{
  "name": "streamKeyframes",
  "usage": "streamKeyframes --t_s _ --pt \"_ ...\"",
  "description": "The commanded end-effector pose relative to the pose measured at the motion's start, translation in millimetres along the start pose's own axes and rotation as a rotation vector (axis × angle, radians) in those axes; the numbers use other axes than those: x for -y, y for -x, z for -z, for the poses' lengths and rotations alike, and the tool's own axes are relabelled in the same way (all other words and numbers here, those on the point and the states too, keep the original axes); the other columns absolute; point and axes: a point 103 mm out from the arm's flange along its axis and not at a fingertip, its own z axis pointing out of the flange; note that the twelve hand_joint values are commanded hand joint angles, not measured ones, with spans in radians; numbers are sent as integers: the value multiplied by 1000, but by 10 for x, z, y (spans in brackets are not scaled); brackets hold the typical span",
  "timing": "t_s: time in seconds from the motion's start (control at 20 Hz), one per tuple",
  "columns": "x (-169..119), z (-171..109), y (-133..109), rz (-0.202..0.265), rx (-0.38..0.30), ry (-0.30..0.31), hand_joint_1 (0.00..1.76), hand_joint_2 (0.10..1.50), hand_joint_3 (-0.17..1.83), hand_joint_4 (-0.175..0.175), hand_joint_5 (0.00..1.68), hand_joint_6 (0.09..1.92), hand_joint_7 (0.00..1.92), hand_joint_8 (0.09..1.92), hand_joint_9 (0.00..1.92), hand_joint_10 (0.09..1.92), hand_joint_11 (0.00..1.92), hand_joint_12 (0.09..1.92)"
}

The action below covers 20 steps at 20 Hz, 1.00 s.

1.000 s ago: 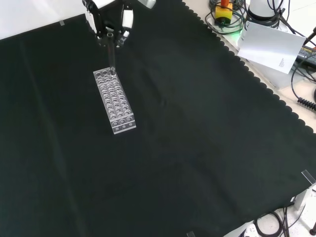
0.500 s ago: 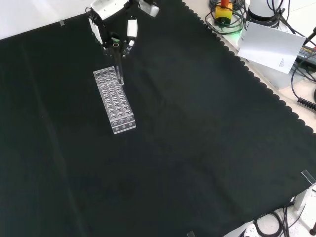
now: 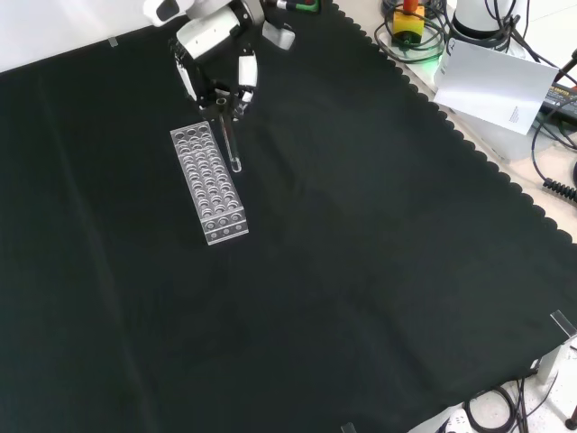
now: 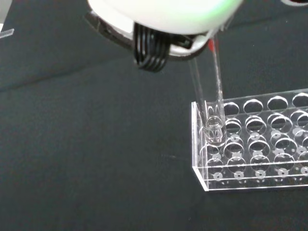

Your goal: Put the test tube back in the rack.

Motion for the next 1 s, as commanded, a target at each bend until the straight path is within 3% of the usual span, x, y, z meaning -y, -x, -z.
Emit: streamKeyframes --t_s 0.05,0.55,1.0 --pt "-40 -85 3 5 0 -7 1328 730 483 -175 1382 101 1390 660 1592 674 1276 780" --pt "-192 -286 -43 31 91 10 1328 731 482 -175 1383 98 1389 661 1591 676 1276 780" --pt "-255 -362 -84 54 105 5 1328 731 481 -175 1384 95 1389 661 1591 678 1275 781"
